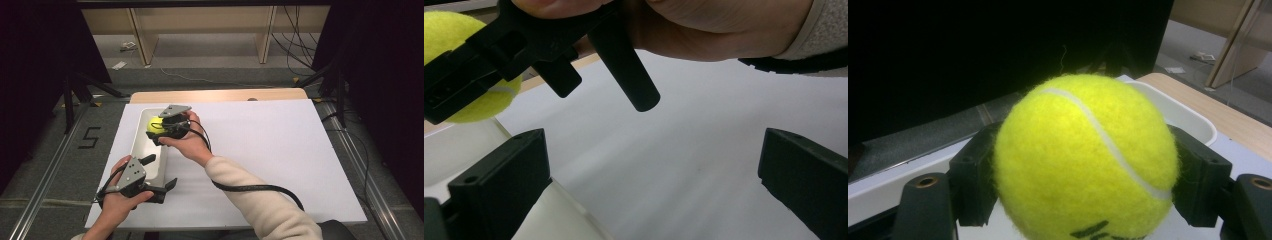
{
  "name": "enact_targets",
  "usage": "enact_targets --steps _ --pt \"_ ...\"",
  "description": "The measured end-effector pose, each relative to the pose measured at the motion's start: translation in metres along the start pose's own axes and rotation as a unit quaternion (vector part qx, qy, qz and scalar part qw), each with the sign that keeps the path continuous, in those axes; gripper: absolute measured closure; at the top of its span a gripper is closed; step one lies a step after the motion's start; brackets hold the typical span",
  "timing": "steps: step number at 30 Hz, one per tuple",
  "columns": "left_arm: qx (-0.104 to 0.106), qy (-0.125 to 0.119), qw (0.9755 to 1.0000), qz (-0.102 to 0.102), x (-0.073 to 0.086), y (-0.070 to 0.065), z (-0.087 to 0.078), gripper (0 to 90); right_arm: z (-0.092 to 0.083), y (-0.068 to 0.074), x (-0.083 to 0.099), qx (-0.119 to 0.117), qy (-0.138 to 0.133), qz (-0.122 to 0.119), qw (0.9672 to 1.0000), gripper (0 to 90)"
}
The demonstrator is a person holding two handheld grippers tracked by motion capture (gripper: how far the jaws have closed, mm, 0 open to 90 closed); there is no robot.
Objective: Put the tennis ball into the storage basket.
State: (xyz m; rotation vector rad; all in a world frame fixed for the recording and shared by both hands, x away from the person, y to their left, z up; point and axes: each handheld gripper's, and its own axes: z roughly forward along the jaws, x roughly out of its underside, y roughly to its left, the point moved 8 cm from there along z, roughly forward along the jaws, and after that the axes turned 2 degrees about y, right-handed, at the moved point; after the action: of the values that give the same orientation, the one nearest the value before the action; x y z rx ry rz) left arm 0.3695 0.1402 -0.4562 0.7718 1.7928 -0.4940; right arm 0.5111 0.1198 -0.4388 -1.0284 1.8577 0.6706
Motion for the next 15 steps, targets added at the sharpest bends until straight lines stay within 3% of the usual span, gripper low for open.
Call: enact_targets --steps 15 --pt "-0.001 0.0 1.0 0.0 0.0 0.0001 -0.0001 0.0 0.0046 0.0021 -0.002 -0.004 0.004 0.001 1.0 26.6"
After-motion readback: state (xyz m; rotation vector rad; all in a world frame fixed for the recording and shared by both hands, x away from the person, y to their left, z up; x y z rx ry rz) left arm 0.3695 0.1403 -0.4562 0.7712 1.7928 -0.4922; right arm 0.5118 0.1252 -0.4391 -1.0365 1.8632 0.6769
